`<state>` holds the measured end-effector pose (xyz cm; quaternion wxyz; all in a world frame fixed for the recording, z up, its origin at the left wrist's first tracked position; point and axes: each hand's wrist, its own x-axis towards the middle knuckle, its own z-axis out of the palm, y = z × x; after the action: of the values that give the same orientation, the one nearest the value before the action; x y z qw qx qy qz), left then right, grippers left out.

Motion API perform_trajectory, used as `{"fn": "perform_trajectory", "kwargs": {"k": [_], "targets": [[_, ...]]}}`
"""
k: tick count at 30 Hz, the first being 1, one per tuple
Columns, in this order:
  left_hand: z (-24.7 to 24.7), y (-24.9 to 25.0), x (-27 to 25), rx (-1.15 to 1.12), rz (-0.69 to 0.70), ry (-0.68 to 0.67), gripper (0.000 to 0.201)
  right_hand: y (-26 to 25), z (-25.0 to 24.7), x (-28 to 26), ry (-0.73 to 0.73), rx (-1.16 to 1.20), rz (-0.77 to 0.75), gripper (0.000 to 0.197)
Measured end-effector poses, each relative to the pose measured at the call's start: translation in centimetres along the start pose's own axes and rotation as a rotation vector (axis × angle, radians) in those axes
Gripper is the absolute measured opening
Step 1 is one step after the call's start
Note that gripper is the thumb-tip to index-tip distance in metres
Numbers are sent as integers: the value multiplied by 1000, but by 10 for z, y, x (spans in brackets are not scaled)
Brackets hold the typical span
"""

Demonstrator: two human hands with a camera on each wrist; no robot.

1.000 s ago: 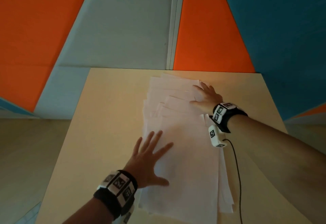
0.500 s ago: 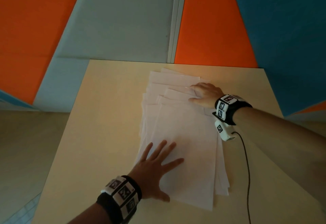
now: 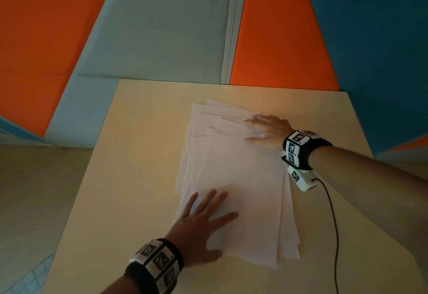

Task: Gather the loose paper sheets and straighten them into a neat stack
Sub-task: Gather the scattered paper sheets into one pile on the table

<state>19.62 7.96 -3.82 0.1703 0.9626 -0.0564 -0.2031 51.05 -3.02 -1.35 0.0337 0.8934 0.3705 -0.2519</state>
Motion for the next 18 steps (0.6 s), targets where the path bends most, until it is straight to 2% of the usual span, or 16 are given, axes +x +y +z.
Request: {"fn": "perform_trajectory", "kwargs": {"k": [6,9,11,13,18], "targets": [[3,-2,-8,-3,-12,43,85,-5,2,-14,-24,-1,-31,77],[8,-3,-11,-1,3,63,88,-5,-5,-10,11,15,-6,76],[11,-4,-11,-8,9,41,89,-4,-4,-7,-33,39,15,81],[12,-6,-11,-1,-1,80,82,-6,0,-5,-79,48,30,87],[17,-7,-7,66,-66,95,74,-11,8,-11,8,81,25,76]]}}
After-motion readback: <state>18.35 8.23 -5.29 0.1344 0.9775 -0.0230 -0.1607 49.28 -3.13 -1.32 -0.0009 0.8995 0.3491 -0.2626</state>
